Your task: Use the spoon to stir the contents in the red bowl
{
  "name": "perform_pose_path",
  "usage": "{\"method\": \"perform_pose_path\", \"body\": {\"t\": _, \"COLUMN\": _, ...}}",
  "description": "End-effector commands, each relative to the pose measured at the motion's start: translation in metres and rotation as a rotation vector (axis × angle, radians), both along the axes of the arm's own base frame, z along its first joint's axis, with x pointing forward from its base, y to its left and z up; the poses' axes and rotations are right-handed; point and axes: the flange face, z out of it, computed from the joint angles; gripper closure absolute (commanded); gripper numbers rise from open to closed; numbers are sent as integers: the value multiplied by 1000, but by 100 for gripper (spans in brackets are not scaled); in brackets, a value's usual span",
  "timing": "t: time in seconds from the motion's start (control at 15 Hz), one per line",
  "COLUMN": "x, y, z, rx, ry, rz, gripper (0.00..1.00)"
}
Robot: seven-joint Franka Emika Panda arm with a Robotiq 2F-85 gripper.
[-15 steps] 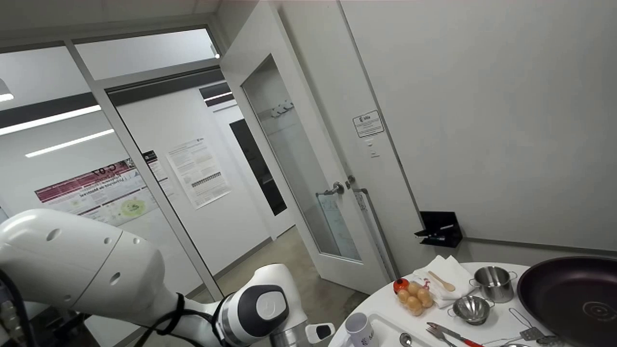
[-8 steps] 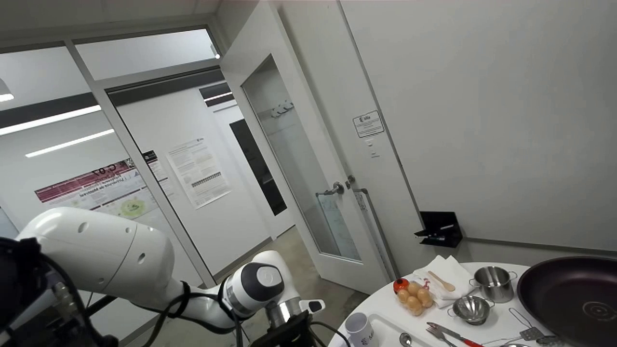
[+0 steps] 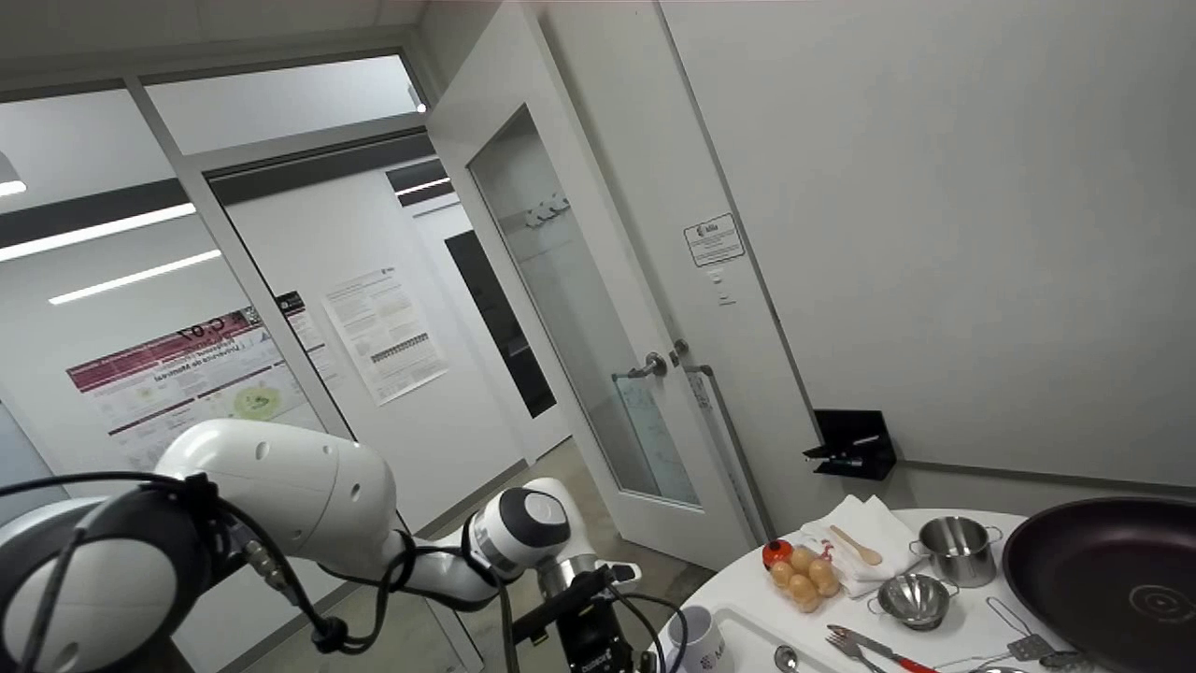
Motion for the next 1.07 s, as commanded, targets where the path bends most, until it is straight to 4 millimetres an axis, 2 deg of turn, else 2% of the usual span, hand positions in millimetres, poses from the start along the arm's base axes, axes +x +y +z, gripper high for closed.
{"method": "perform_pose_path", "body": {"t": 0.0, "x": 22, "y": 0, "z": -19, "rx": -104, "ry": 37, "rz": -78, "gripper": 91}}
{"method": "perform_pose_path", "body": {"t": 0.33, "x": 33, "y": 0, "z": -31, "rx": -164, "ry": 75, "rz": -161, "gripper": 91}}
{"method": "perform_pose_path", "body": {"t": 0.67, "x": 47, "y": 15, "z": -37, "rx": -77, "ry": 84, "rz": -180, "gripper": 91}}
{"method": "perform_pose_path", "body": {"t": 1.0, "x": 52, "y": 10, "z": -60, "rx": -80, "ry": 111, "rz": -228, "gripper": 91}}
